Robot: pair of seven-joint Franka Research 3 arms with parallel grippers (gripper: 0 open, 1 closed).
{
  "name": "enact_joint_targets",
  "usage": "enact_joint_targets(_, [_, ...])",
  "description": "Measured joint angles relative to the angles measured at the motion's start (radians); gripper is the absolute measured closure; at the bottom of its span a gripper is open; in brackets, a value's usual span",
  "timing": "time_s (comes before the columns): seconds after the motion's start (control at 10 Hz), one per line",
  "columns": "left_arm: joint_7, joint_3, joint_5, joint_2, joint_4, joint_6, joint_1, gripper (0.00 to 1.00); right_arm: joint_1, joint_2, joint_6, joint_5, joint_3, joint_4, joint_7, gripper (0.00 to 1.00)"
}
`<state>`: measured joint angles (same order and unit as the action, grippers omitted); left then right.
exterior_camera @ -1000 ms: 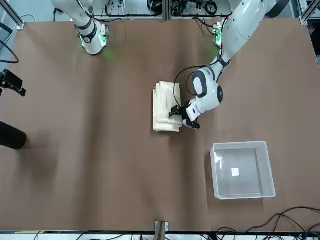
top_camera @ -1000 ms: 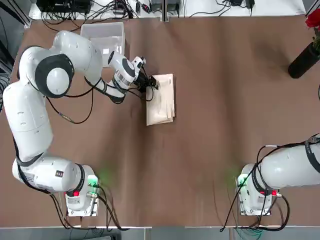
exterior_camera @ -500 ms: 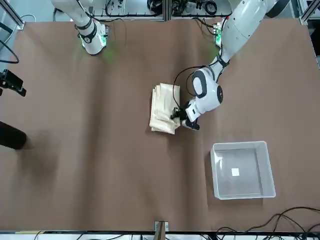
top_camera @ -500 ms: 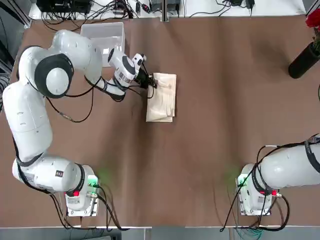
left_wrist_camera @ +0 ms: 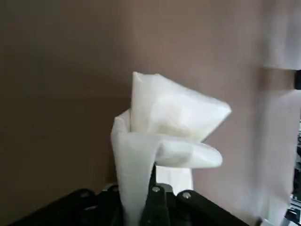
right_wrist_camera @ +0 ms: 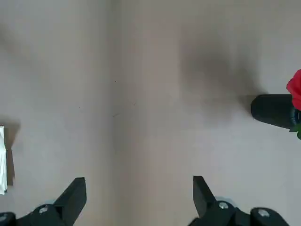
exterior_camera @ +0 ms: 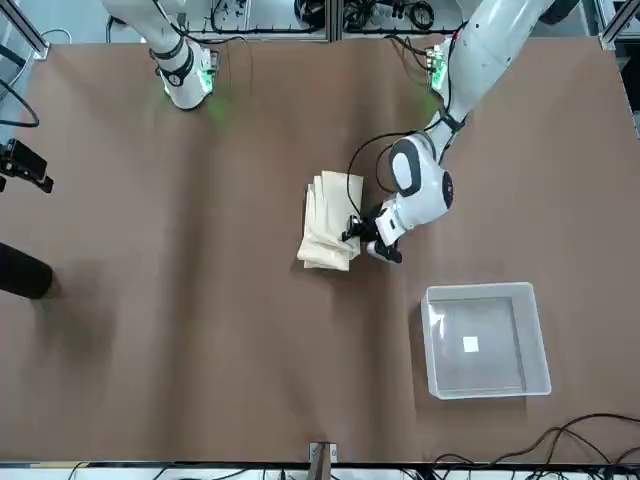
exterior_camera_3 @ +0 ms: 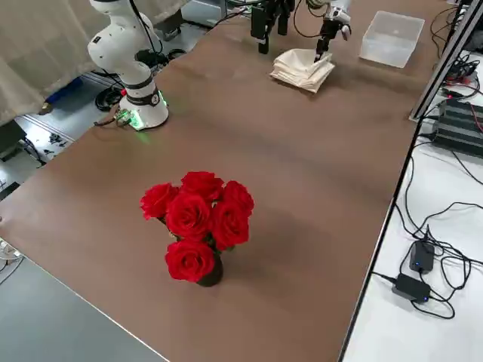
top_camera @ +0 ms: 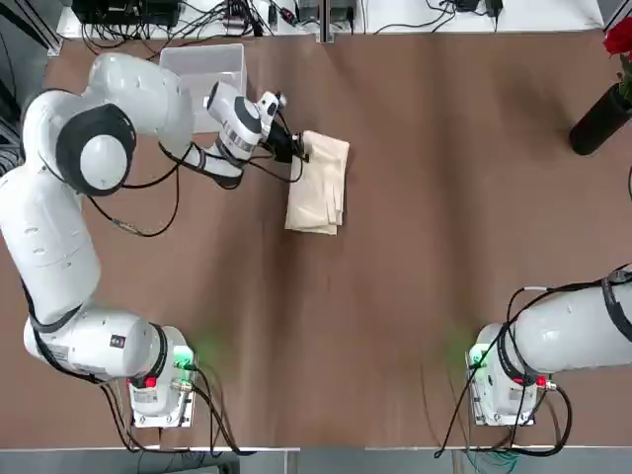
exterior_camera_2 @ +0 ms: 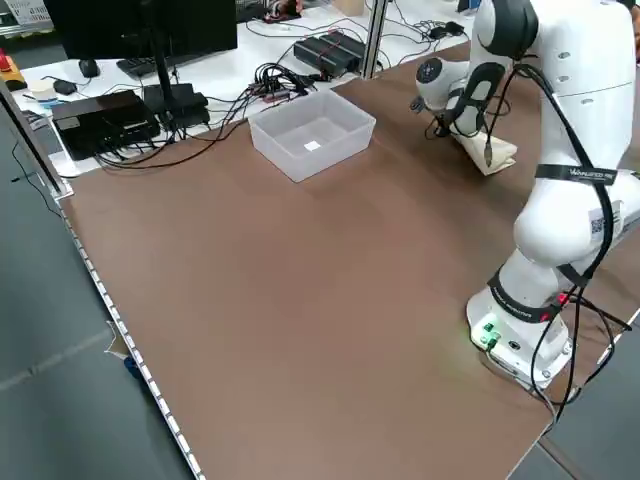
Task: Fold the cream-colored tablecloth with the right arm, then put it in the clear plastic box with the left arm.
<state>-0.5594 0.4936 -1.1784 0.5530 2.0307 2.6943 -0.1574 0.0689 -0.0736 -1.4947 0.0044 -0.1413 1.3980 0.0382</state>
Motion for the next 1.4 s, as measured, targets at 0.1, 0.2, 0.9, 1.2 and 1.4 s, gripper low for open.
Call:
enact_joint_targets(0.1, [0.0, -0.007, 0.0, -0.025, 0.0, -0.041, 0.012, 0.87, 0.0, 0.0, 0.0, 0.0, 0.0, 0.0, 0.0, 0.0])
enact_joint_targets(0.2, [0.0, -0.03, 0.0, -0.053, -0.001, -0.096, 0.017, 0.87, 0.0, 0.0, 0.0, 0.0, 0.0, 0.0, 0.0, 0.0])
enact_joint_targets(0.9, [0.17, -0.369, 0.361, -0.255, -0.146, -0.786, 0.027, 0.87, 0.003, 0.0, -0.002, 0.0, 0.001, 0.0, 0.0, 0.0])
enact_joint_targets(1.2, [0.21, -0.491, 0.603, -0.255, -0.4, -1.074, 0.031, 0.87, 0.004, 0.0, -0.002, 0.0, 0.002, 0.0, 0.0, 0.0])
enact_joint_targets(1.4, [0.196, -0.53, 0.726, -0.218, -0.542, -1.154, 0.031, 0.87, 0.004, 0.0, -0.002, 0.0, 0.003, 0.0, 0.0, 0.0])
